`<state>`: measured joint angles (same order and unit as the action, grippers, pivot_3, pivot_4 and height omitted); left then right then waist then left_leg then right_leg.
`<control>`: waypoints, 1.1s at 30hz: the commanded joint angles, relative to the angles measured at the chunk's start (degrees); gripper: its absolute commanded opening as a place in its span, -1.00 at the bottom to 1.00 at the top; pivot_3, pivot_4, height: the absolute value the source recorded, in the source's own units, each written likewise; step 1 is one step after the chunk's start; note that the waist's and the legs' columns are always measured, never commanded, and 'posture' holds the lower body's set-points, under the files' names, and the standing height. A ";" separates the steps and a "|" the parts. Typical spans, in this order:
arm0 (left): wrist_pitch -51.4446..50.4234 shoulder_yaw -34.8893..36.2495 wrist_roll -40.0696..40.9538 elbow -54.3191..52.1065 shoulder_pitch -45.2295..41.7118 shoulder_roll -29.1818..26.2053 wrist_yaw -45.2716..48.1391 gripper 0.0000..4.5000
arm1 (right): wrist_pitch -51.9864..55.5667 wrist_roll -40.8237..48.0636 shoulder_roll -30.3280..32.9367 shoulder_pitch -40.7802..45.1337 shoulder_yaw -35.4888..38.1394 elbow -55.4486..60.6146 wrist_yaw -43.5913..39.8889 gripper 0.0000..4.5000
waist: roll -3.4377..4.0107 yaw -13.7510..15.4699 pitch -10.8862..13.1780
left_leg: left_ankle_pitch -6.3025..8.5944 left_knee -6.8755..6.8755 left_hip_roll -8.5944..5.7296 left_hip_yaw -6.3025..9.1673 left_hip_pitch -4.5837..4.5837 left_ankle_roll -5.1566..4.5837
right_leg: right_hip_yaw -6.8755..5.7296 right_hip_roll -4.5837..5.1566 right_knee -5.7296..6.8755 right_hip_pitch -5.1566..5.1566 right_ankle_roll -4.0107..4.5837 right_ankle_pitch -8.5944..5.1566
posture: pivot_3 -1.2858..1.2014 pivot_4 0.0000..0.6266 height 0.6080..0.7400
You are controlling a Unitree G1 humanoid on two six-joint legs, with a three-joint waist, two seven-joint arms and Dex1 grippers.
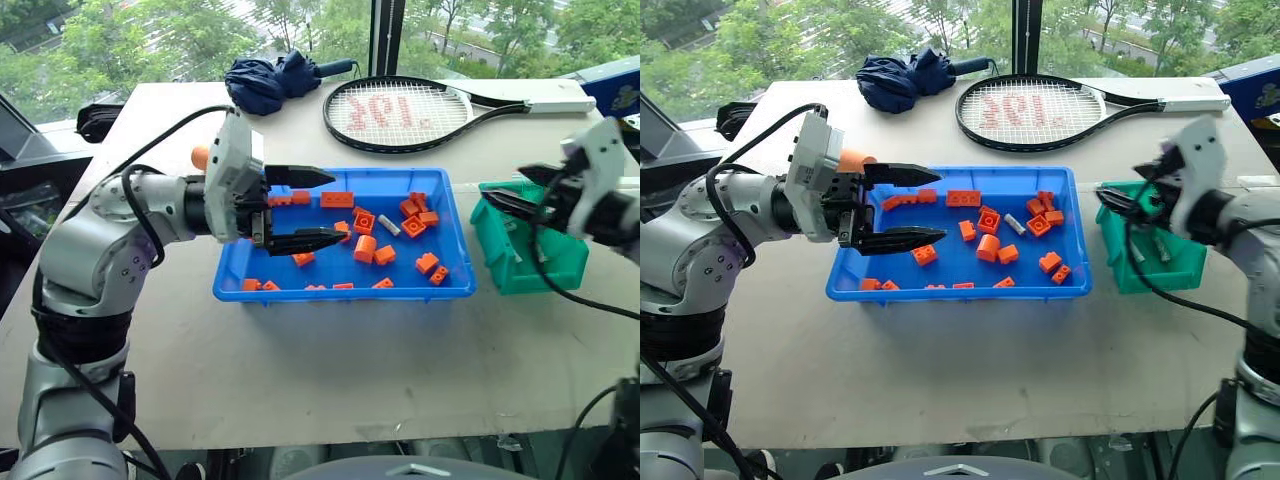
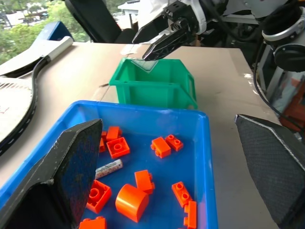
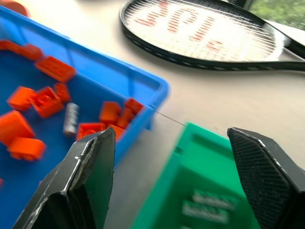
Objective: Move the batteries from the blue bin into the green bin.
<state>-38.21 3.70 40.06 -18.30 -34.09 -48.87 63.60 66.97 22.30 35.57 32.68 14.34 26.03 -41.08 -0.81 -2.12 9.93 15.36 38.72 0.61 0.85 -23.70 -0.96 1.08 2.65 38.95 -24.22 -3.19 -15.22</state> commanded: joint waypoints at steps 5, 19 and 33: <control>5.10 1.40 -6.96 4.08 2.81 -6.27 2.72 1.00 | -8.38 -4.57 -6.85 6.36 -20.67 -9.05 3.61 0.70 | 0.00 0.05 0.01 | -0.02 0.02 -0.05 -0.01 -0.05 0.03 | -0.03 0.07 -0.03 -0.02 -0.01 0.00 | 0.03 -0.52 1.00; 4.67 4.66 -7.75 0.31 8.00 -9.18 1.41 1.00 | -23.95 -14.34 -12.16 16.36 -33.42 -40.17 -0.79 0.47 | -0.05 -0.13 0.01 | -0.10 0.05 -0.07 0.02 -0.09 0.18 | -0.07 0.10 -0.02 -0.03 -0.01 0.00 | 0.03 -0.52 1.00; 3.01 4.20 -4.18 -1.50 6.57 -4.67 -0.92 1.00 | -15.63 -10.49 -10.08 17.29 -24.00 -28.82 -2.30 -0.98 | -0.04 0.12 0.02 | -0.10 0.05 -0.02 0.05 -0.12 0.18 | -0.08 0.11 0.02 -0.05 -0.01 0.00 | 0.03 -0.52 1.00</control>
<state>-35.00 6.73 34.03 -17.67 -25.49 -54.03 63.49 48.99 9.63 24.10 48.47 -15.14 -9.47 -44.37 -0.85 -2.00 9.95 15.26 38.77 0.60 0.92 -23.84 -0.78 0.98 2.78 38.96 -24.28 -3.20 -15.22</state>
